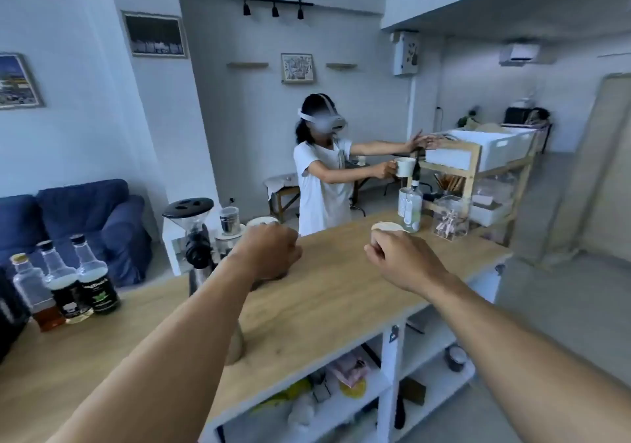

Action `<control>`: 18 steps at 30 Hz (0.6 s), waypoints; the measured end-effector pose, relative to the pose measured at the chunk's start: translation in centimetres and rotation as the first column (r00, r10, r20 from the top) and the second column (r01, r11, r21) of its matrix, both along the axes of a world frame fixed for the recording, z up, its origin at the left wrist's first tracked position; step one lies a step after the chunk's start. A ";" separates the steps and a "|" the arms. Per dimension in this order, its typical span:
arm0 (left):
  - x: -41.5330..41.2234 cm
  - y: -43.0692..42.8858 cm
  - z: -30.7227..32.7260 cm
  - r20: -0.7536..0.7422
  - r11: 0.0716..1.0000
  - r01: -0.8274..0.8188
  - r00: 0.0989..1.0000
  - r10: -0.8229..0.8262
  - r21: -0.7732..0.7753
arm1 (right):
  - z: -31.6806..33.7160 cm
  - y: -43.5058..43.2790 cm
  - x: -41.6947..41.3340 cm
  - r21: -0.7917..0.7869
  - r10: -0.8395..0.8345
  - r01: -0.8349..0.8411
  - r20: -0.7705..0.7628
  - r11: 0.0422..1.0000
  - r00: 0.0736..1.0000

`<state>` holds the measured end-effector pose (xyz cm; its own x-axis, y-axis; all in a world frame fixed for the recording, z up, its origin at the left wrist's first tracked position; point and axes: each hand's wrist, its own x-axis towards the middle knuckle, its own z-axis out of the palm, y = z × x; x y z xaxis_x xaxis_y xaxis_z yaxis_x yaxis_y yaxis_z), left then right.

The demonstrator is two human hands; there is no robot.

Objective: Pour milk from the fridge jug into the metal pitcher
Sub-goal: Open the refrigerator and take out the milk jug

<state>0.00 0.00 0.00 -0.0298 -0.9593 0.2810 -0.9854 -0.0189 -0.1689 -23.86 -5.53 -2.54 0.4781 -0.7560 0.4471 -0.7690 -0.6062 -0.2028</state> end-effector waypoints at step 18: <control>-46.9 -0.8 -1.7 -0.018 0.688 0.718 0.693 -0.721 0.099 | -3.7 14.0 -42.1 0.114 -0.711 0.702 0.098 0.703 0.697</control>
<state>-46.90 -0.83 -1.71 -0.7265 -0.6619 0.1847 -0.6865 0.7110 -0.1520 -65.91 8.49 -6.23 -0.2645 -0.8765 0.4023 -0.9307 0.1226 -0.3447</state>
